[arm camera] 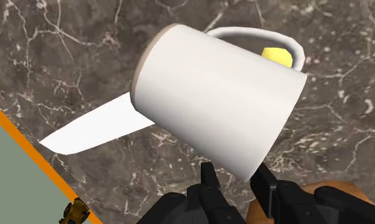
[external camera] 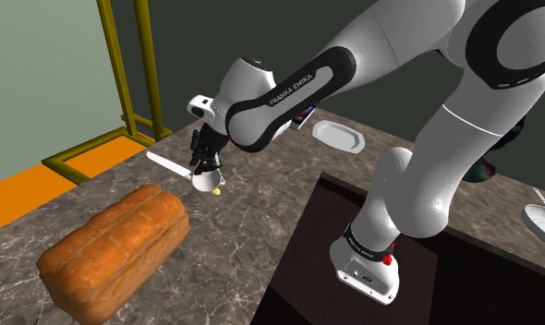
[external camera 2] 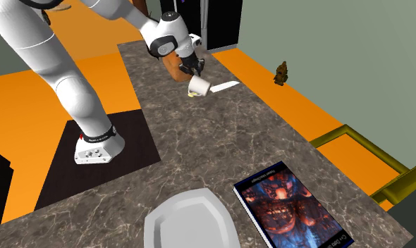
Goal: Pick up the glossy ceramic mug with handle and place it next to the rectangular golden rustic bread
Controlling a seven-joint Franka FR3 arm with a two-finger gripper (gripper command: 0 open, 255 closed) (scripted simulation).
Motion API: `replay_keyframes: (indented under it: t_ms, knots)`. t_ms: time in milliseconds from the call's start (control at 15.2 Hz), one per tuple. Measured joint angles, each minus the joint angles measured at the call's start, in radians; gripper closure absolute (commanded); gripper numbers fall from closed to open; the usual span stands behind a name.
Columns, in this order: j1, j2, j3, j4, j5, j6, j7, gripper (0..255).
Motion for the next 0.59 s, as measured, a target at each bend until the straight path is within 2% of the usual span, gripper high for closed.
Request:
replay_keyframes:
  t_ms: [66, 330, 594]
  knots:
    - [0.001, 0.005, 0.001, 0.006, -0.001, -0.006, 0.004, 255]
    - [-0.005, -0.020, 0.008, 0.025, -0.035, -0.133, 0.044, 255]
    - [-0.011, -0.053, 0.009, 0.041, -0.057, -0.205, 0.067, 255]
